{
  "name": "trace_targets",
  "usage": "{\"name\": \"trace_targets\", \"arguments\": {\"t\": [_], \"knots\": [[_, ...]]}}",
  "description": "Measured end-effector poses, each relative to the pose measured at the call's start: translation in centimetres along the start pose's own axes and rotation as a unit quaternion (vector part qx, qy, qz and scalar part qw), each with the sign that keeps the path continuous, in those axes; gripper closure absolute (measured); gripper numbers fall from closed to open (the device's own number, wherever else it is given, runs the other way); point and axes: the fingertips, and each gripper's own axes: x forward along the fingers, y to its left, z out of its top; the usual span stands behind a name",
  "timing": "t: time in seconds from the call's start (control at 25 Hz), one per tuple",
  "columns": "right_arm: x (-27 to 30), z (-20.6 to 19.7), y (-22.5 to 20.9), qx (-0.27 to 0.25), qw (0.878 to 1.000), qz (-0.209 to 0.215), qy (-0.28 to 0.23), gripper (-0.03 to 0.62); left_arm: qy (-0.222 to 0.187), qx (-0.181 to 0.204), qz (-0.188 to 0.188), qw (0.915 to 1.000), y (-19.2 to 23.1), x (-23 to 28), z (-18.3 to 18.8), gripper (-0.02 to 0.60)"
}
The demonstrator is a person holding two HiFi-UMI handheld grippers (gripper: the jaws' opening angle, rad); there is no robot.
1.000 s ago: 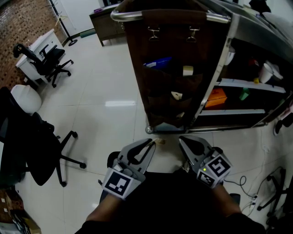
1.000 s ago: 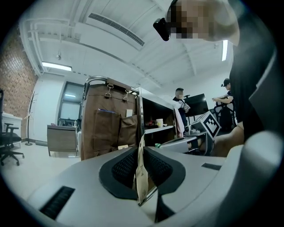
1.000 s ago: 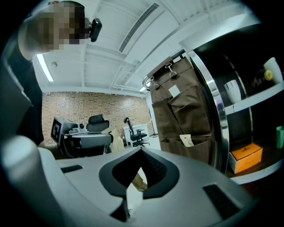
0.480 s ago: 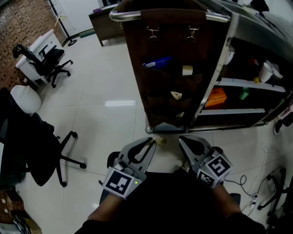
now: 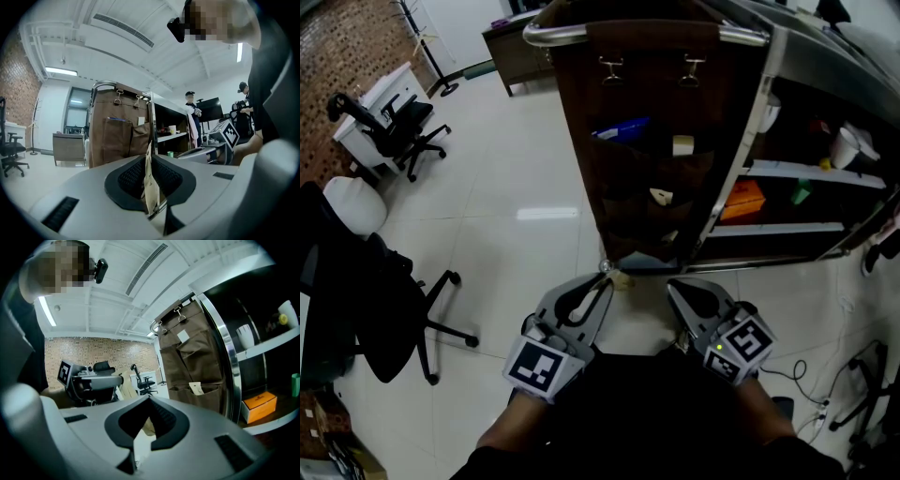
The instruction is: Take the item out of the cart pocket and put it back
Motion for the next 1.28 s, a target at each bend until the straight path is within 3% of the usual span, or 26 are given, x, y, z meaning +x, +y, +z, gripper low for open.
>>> {"name": "trace_targets", "arguments": {"t": [0.4, 0.88, 1.28], "knots": [[-0.2, 0.1, -0.3, 0.000, 1.000, -0.002, -0.002, 0.580, -0.037, 0.047, 0.021, 0.9980, 2.3, 1.2, 5.2, 0.541], [-0.1, -0.2, -0.3, 0.002, 1.000, -0.003, 0.000, 0.580, -0.097, 0.112, 0.046, 0.9879, 5.2, 3.1, 11.4, 0.541], [0.2, -0.5, -0.7, 0.007, 1.000, -0.006, 0.003, 0.580, -0.120, 0.144, 0.051, 0.9810, 7.3, 6.7, 13.5, 0.541]]}}
